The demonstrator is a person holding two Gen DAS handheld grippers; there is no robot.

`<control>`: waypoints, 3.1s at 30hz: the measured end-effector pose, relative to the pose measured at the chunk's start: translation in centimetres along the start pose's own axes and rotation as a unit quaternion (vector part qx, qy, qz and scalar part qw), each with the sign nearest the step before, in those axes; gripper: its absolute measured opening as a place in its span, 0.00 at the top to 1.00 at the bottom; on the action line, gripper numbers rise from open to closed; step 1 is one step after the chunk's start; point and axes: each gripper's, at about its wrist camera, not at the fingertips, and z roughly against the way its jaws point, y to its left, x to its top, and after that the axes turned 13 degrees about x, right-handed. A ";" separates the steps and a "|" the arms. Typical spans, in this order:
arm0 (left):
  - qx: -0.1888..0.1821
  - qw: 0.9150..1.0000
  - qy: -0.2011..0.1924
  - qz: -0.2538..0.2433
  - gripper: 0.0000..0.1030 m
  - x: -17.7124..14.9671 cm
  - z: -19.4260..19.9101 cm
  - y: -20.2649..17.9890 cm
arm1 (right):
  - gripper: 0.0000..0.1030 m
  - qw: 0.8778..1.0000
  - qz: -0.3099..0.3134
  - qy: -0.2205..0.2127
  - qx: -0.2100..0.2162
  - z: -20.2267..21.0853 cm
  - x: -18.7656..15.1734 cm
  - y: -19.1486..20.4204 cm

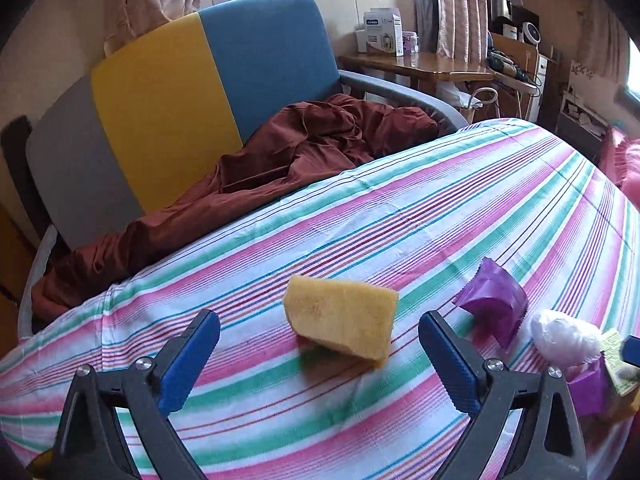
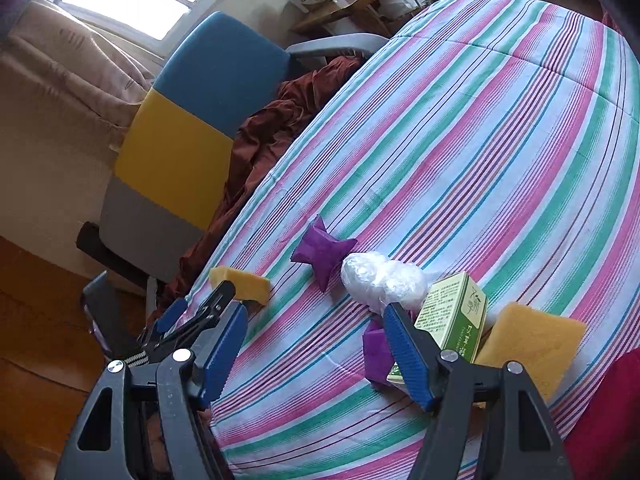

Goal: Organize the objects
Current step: 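Move the left tool to a yellow sponge and grasp it, then lift the yellow sponge with the left tool while the right tool grasps a purple packet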

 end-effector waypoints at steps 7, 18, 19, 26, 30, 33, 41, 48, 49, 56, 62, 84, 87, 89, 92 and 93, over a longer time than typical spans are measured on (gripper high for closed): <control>-0.037 0.999 0.016 0.007 0.41 0.4 -2.3 -0.4 | 0.31 1.000 0.006 0.001 -0.014 -0.3 0.0 0.0; -0.015 1.000 0.002 0.019 0.45 -5.4 5.9 -1.2 | 0.31 0.999 -0.014 -0.035 -0.009 1.0 0.6 -0.9; -0.016 1.000 0.003 0.022 0.45 -6.1 6.7 -1.2 | 0.31 0.999 -0.019 -0.038 -0.006 1.2 0.6 -1.1; -0.021 0.996 0.020 0.079 0.46 -12.2 11.6 0.0 | 0.31 1.000 -0.017 -0.021 0.008 0.5 0.4 -0.9; -0.019 0.997 0.008 0.070 0.46 -15.3 14.1 -0.3 | 0.31 0.999 0.010 0.015 -0.041 -1.3 -0.2 -0.3; -0.023 0.998 -0.001 0.061 0.46 -17.0 15.7 -0.3 | 0.31 0.995 0.039 0.048 -0.077 -3.0 -0.6 0.3; -0.039 0.996 -0.015 0.078 0.45 -19.1 18.8 1.7 | 0.31 0.982 0.074 0.159 -0.071 -7.1 -2.7 0.9; -0.046 0.994 -0.019 0.098 0.45 -20.6 20.1 3.7 | 0.31 0.984 0.089 0.136 -0.073 -6.6 -2.9 1.7; -0.047 0.994 -0.019 0.101 0.45 -20.8 20.2 4.0 | 0.31 0.984 0.094 0.128 -0.074 -6.5 -2.7 1.9; -0.059 0.991 -0.015 0.121 0.45 -21.9 20.8 5.5 | 0.31 0.973 0.172 0.109 -0.105 -6.8 -3.2 4.3; -0.068 0.989 -0.014 0.129 0.45 -22.4 21.1 6.2 | 0.31 0.948 0.248 0.111 -0.167 -8.8 -3.9 5.6; -0.078 0.983 -0.008 0.163 0.44 -23.0 20.8 7.9 | 0.55 0.905 0.301 0.205 -0.219 -11.8 -6.5 3.6; -0.077 0.984 -0.007 0.160 0.44 -23.1 20.9 7.8 | 0.59 0.898 0.318 0.206 -0.225 -11.8 -6.9 3.9; -0.073 0.985 -0.009 0.158 0.44 -23.1 21.1 7.8 | 0.59 0.893 0.327 0.207 -0.230 -11.8 -7.1 3.9; -0.068 0.985 -0.010 0.160 0.44 -23.2 21.3 8.1 | 0.59 0.895 0.322 0.209 -0.229 -11.6 -7.2 3.7; -0.067 0.985 -0.011 0.161 0.44 -23.2 21.3 8.3 | 0.59 0.895 0.322 0.209 -0.228 -11.4 -7.3 3.8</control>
